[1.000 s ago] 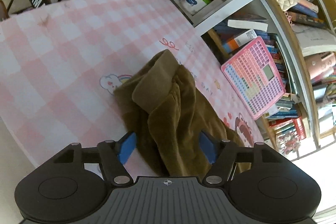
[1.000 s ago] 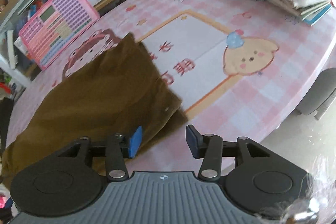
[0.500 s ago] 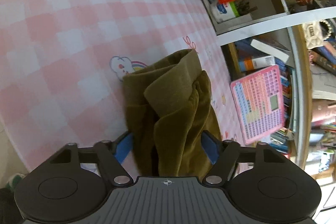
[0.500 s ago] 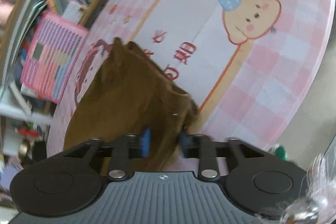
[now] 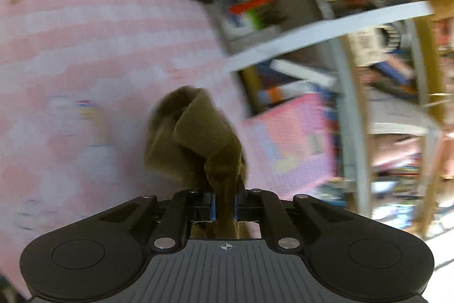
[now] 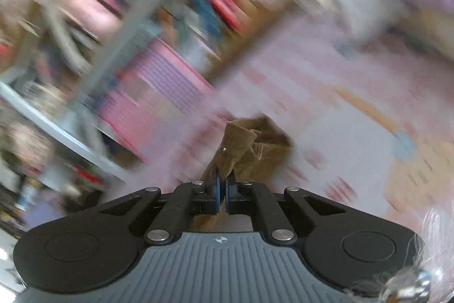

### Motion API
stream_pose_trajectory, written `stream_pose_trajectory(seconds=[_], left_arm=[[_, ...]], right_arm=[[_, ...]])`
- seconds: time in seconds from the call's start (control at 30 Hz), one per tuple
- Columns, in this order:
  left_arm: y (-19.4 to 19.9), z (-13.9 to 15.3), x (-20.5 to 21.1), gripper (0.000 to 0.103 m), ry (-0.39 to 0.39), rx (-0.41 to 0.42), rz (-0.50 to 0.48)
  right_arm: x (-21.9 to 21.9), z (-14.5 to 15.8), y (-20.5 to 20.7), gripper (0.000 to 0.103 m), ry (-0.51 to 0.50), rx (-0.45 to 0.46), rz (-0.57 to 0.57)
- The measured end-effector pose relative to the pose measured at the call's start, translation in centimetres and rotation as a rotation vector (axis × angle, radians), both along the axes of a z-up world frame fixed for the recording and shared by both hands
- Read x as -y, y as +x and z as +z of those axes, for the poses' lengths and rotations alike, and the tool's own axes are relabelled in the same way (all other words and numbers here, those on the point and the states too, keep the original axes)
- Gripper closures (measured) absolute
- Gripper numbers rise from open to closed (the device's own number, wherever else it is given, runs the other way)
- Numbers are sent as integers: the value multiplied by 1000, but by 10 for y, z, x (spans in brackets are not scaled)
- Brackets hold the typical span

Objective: Fold clothes
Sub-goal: 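Lower the folded garment onto the mat and open both grippers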

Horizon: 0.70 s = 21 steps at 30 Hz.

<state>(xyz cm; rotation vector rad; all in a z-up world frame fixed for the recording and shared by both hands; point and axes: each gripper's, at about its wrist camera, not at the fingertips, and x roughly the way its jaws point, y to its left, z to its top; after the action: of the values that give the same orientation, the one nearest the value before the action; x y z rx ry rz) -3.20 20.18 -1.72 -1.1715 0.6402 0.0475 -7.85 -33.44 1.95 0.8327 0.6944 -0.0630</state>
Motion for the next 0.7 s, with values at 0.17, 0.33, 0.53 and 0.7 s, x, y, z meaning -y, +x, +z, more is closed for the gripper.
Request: stream_pose_trajectory(seconds=[0.17, 0.33, 0.53, 0.7], left_arm=[[-14, -40, -6, 93, 33, -126, 8], [-19, -36, -5, 87, 100, -123, -26], [-31, -17, 0, 58, 249, -124, -89], [-41, -1, 5, 40, 372, -125, -142]], right_arm=[[-3, -57, -4, 99, -16, -189, -25], [-15, -56, -2, 92, -95, -214, -8], [-40, -49, -23, 52, -143, -230, -25], [-73, -42, -39, 34, -232, -224, 21]])
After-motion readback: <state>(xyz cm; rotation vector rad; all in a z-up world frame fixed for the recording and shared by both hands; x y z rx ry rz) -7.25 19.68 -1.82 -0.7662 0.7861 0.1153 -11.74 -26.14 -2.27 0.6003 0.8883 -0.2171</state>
